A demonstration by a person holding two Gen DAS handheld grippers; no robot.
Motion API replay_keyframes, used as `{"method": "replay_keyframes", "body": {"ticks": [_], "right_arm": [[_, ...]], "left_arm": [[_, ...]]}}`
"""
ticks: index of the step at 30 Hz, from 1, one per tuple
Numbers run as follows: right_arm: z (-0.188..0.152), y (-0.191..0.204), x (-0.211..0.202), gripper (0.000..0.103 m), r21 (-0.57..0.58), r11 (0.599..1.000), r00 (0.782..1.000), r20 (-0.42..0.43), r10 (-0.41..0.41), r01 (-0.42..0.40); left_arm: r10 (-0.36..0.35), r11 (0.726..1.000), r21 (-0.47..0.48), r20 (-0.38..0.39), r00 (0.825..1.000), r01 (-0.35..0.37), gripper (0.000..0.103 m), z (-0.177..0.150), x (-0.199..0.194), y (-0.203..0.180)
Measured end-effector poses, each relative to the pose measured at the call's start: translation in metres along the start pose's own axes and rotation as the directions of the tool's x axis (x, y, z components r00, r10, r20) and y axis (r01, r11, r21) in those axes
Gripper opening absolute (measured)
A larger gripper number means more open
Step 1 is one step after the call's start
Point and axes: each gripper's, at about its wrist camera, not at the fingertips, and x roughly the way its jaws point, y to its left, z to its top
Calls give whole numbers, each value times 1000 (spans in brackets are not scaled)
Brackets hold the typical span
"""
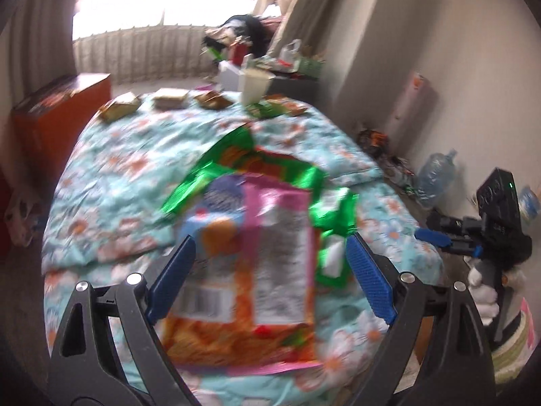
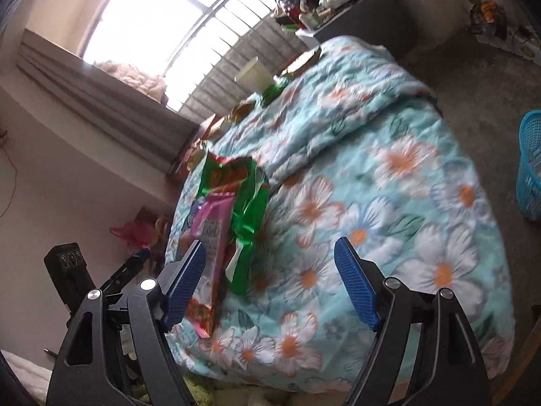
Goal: Collect trash
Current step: 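Return both grippers to the bed toward the snack packets, then grasp the blue-pink snack bag with the left gripper while the right grasps the green chip bag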
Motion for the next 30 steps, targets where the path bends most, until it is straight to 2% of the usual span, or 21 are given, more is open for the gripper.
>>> {"method": "replay_keyframes", "body": {"ticks": [6,11,16,18,23,25,28,30], "right_arm": [[-7,11,25,76,36,999,996,-79,32,-29],[1,16,38,76,66,997,994,-105,42,-35],[13,17,53,75,100,994,992,-117,54,-43],[20,17,61,73,108,993,992,-116,51,-38],[39,10,87,65,154,988,991,-125,49,-29],[44,7,102,64,189,980,986,-146,87,-58],[46,4,118,51,220,973,979,-170,109,-70],[46,2,122,33,232,971,980,-172,104,-62]], "left_arm": [[12,988,-152,-20,1000,-15,86,-6,12,55],[-55,966,-255,-34,998,45,85,-8,27,78],[-113,959,-267,-39,993,98,78,-7,39,76],[-126,959,-261,-56,990,107,72,-6,45,74],[-160,951,-279,-81,984,132,67,-8,55,73],[-171,949,-283,-83,982,141,65,-10,56,73],[-171,951,-279,-108,979,135,58,-15,59,69],[-173,952,-275,-129,976,132,48,-19,62,66]]}}
